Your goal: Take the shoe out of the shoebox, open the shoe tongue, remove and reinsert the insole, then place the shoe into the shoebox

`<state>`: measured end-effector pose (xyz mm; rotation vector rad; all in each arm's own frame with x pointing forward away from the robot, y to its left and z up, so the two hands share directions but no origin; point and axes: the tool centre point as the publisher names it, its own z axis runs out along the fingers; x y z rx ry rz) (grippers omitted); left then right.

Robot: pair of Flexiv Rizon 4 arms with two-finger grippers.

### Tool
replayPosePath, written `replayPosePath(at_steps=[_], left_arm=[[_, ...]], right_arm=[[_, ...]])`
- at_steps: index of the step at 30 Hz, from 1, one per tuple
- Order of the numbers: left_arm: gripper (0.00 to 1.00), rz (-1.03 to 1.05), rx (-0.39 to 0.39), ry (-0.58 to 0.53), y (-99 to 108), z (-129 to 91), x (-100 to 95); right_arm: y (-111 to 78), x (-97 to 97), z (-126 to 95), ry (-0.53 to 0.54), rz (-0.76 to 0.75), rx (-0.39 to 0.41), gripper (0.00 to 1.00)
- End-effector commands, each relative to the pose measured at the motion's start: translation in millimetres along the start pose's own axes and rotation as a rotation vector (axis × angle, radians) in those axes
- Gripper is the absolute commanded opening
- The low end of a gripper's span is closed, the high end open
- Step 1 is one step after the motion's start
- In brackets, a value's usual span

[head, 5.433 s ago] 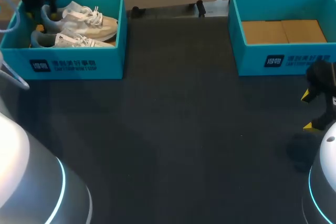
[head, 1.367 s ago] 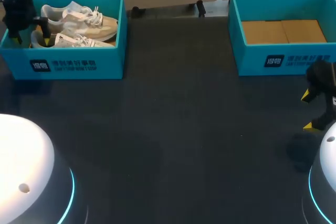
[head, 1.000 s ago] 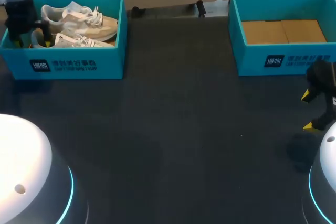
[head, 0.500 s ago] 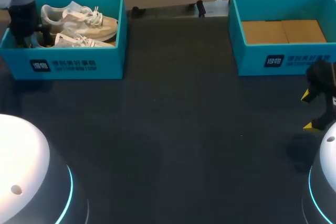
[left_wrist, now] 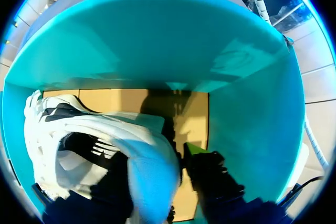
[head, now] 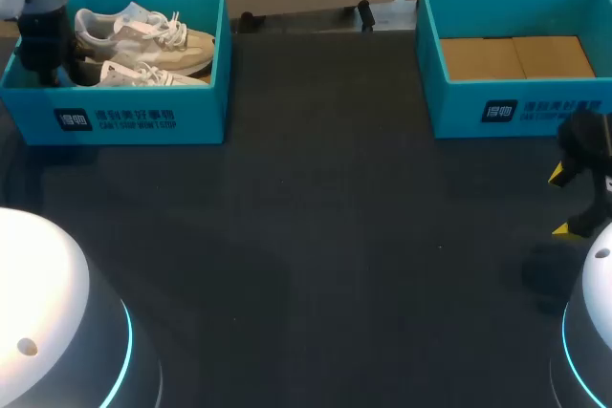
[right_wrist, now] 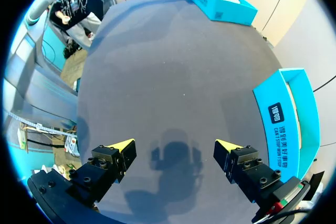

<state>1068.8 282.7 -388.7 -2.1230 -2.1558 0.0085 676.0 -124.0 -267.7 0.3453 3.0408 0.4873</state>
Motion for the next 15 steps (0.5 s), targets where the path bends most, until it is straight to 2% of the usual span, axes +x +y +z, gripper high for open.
replayPosePath(at_steps=[1,15], left_arm=[[0.00,-0.001,0.003,0.004,1,1,-2.3],[0.00,-0.069,0.023,0.003,7,-9,12.3]], right_arm=[[0.4,0.8,1,-0.002,0.001,0.003,1.00],[0.4,0.8,1,-0.002,0.001,0.003,1.00]])
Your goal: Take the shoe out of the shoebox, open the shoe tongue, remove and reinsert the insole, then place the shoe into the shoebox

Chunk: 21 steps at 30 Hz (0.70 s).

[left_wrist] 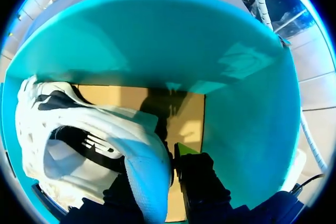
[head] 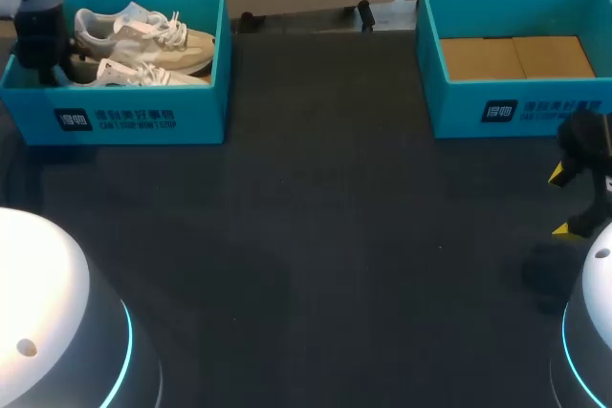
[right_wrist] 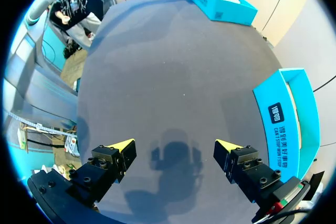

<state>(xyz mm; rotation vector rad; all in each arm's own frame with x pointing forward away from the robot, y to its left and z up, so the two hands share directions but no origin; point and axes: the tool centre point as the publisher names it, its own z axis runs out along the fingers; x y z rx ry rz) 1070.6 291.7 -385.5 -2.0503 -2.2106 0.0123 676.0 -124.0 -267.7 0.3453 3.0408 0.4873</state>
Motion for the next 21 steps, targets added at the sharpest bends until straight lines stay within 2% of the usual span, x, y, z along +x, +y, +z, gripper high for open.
replayPosePath(at_steps=[1,11,16,21], left_arm=[[0.00,-0.020,0.013,0.002,6,-7,3.8],[0.00,-0.120,0.042,0.008,16,-15,13.4],[0.00,-0.159,0.050,-0.021,16,-31,17.7],[0.00,-0.160,0.026,-0.047,15,-51,21.2]], right_arm=[[0.4,0.8,1,-0.002,0.001,0.003,1.00],[0.4,0.8,1,-0.002,0.001,0.003,1.00],[0.4,0.8,1,-0.002,0.001,0.003,1.00],[0.4,0.8,1,-0.002,0.001,0.003,1.00]])
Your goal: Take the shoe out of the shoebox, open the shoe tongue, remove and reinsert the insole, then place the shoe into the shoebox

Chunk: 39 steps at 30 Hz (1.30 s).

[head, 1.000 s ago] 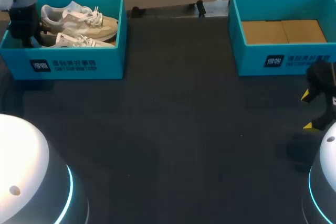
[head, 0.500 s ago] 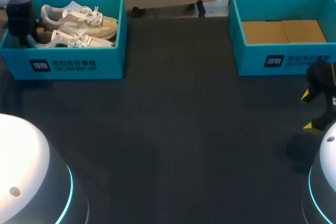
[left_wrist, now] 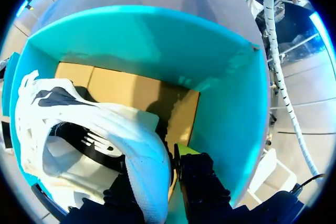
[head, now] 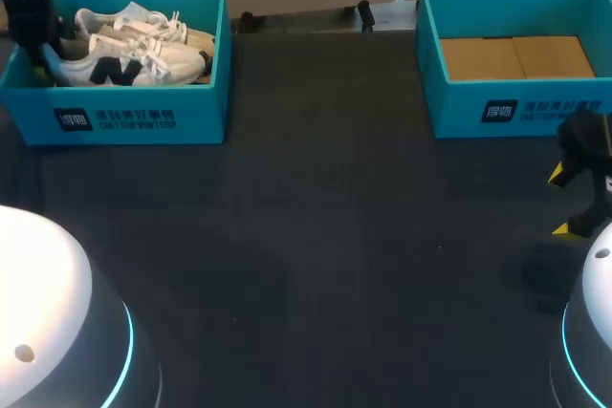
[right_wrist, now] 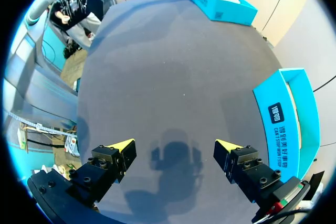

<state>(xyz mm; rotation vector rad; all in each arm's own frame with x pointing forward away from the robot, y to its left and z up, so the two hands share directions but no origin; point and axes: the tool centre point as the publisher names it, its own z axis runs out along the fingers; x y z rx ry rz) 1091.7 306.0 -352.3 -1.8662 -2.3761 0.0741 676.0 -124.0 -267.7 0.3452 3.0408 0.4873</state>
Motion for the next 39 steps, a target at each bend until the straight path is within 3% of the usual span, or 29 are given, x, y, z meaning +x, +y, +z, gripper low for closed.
replayPosePath(at_steps=[1,13,22,31,37,39], left_arm=[[0.00,0.002,-0.012,-0.011,-5,-21,5.8],[0.00,0.014,-0.063,-0.027,-21,-62,4.4],[0.00,0.027,-0.108,-0.016,-35,-104,3.8],[0.00,0.029,-0.176,0.025,-65,-146,8.2],[0.00,0.038,-0.092,0.016,-98,-177,5.5],[0.00,0.038,-0.092,0.016,-98,-177,5.5]], right_arm=[[0.4,0.8,1,-0.002,0.001,0.003,1.00],[0.4,0.8,1,-0.002,0.001,0.003,1.00],[0.4,0.8,1,-0.002,0.001,0.003,1.00],[0.4,0.8,1,-0.002,0.001,0.003,1.00],[0.4,0.8,1,-0.002,0.001,0.003,1.00],[0.4,0.8,1,-0.002,0.001,0.003,1.00]])
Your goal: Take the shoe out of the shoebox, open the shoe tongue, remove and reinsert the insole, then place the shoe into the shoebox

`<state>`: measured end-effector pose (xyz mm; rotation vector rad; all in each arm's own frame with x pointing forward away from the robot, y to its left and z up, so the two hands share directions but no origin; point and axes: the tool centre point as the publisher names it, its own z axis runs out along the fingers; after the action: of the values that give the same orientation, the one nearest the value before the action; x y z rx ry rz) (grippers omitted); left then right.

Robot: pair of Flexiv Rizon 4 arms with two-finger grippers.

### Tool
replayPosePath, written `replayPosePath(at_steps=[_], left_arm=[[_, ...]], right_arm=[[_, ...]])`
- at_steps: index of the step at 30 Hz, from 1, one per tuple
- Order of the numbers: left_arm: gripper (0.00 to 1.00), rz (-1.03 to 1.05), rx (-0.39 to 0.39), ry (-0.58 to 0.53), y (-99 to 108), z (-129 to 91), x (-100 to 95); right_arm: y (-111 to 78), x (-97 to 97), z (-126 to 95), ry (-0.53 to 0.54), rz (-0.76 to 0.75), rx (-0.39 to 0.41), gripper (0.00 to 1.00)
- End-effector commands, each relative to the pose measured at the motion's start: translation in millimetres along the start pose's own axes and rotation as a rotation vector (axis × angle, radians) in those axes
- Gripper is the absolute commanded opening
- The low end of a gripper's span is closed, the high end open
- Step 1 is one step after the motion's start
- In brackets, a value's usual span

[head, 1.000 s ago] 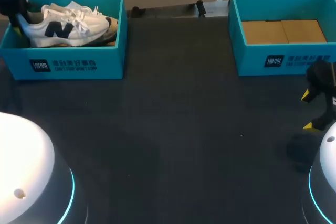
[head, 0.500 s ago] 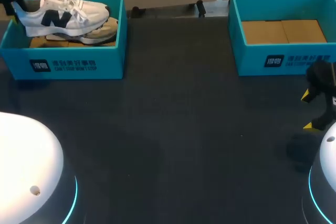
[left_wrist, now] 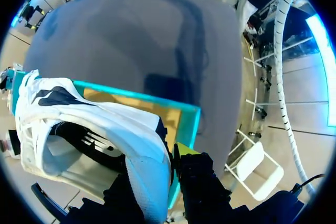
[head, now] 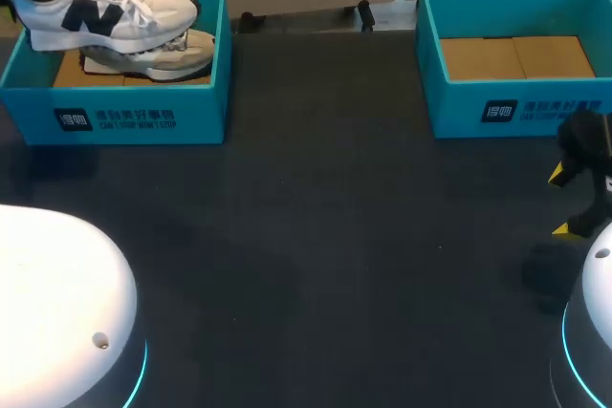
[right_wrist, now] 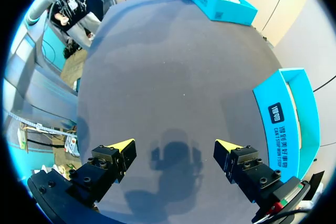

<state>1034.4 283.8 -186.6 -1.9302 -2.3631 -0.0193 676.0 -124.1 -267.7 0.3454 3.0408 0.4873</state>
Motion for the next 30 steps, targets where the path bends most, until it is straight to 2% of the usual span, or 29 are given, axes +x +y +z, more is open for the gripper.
replayPosePath(at_steps=[1,14,17,18,19,20,21,25,26,28,29,30], left_arm=[[0.00,0.003,-0.024,-0.001,-18,-20,3.0],[0.00,0.003,-0.024,-0.001,-18,-20,3.0],[0.00,0.076,-0.062,-0.011,-51,-29,-7.6],[0.00,0.095,-0.096,-0.012,-67,-34,-12.6],[0.00,0.118,-0.102,-0.022,-81,-38,-14.7],[0.00,0.120,-0.102,-0.024,-85,-39,-15.9],[0.00,0.117,-0.102,-0.025,-101,-43,-21.0],[0.00,0.101,-0.087,0.010,-129,-44,-32.6],[0.00,0.089,-0.116,0.024,-139,-44,-36.7],[0.00,0.102,-0.103,0.021,-153,-43,-42.7],[0.00,0.082,-0.126,0.027,-157,-41,-46.9],[0.00,0.089,-0.105,0.020,-164,-41,-49.9]], right_arm=[[0.4,0.9,1,-0.002,0.001,0.003,1.00],[0.4,0.9,1,-0.002,0.001,0.003,1.00],[0.4,0.9,1,-0.002,0.001,0.003,1.00],[0.4,0.9,1,-0.002,0.001,0.003,1.00],[0.4,0.9,1,-0.002,0.001,0.003,1.00],[0.4,0.9,1,-0.002,0.001,0.003,1.00],[0.4,0.9,1,-0.002,0.001,0.003,1.00],[0.4,0.9,1,-0.002,0.001,0.003,1.00],[0.4,0.9,1,-0.002,0.001,0.003,1.00],[0.4,0.9,1,-0.002,0.001,0.003,1.00],[0.4,0.9,1,-0.002,0.001,0.003,1.00],[0.4,0.9,1,-0.002,0.001,0.003,1.00]])
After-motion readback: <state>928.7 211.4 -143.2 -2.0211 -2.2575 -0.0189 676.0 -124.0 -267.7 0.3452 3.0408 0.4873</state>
